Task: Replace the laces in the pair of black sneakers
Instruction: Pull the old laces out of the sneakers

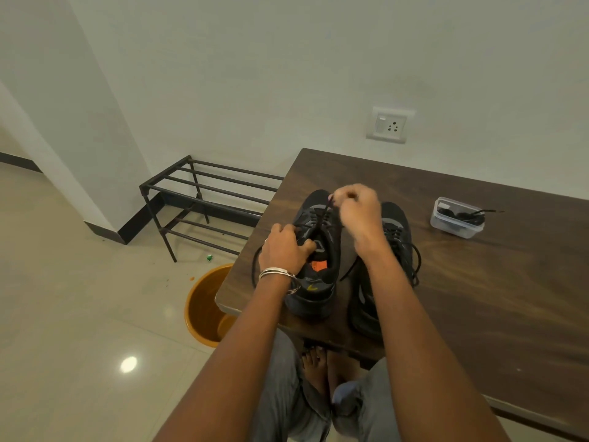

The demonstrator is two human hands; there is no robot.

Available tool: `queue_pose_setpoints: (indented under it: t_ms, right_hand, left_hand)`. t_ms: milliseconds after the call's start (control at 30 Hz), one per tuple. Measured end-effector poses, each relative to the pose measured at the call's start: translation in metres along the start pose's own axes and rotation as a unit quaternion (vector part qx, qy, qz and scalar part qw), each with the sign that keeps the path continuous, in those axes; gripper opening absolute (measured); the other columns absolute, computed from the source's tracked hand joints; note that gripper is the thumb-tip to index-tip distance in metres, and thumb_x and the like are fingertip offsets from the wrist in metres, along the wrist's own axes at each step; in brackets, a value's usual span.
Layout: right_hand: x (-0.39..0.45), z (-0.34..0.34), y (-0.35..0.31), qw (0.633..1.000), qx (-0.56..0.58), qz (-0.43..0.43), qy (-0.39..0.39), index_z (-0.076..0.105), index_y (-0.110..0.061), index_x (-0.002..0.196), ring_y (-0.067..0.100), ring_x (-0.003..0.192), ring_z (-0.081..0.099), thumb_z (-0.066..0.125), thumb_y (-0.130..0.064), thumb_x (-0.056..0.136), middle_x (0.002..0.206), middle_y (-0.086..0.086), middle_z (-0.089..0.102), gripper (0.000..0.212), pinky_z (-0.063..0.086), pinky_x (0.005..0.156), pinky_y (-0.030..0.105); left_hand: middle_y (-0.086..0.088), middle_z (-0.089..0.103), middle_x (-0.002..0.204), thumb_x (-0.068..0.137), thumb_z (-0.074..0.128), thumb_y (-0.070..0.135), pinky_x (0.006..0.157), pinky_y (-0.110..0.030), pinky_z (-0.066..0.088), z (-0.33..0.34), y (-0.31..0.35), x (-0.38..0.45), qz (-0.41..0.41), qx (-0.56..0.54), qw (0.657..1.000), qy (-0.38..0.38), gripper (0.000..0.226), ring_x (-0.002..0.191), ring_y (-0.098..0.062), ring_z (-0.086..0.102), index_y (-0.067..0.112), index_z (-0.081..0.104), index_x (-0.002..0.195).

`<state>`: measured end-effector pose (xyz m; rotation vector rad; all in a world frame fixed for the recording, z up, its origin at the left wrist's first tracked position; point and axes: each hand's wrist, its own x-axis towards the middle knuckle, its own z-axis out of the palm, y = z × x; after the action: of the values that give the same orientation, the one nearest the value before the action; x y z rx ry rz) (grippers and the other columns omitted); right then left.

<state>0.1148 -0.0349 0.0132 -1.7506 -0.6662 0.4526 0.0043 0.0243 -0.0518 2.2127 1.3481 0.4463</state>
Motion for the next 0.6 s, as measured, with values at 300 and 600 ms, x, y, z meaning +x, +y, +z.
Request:
queue_pose_setpoints:
  t_ms: [300, 600]
  right_hand:
    - [0.006, -0.011, 0.011, 0.993, -0.089, -0.070, -0.038, 0.064, -0.026, 0.095, 0.011, 0.086, 0.059, 0.070, -0.015, 0.088, 0.089, -0.007, 0.060, 0.014, 0.050, 0.081, 0.028]
    - [-0.005, 0.014, 0.013, 0.841, -0.505, -0.166, -0.102, 0.069, -0.020, 0.105, 0.025, 0.119, 0.049, 0.069, -0.026, 0.090, 0.116, 0.002, 0.058, 0.016, 0.034, 0.102, 0.055]
  left_hand:
    - [-0.004, 0.050, 0.116, 0.087, 0.062, 0.043, 0.073, -0.029, 0.038, 0.003, -0.002, 0.003, 0.002, 0.004, 1.000, 0.003, 0.042, 0.098, -0.020, 0.054, 0.015, 0.056, 0.118]
    - [-0.005, 0.050, 0.113, 0.087, 0.062, 0.042, 0.073, -0.029, 0.038, 0.004, -0.003, 0.003, 0.005, 0.003, 1.000, 0.006, 0.040, 0.091, -0.017, 0.050, 0.015, 0.055, 0.116]
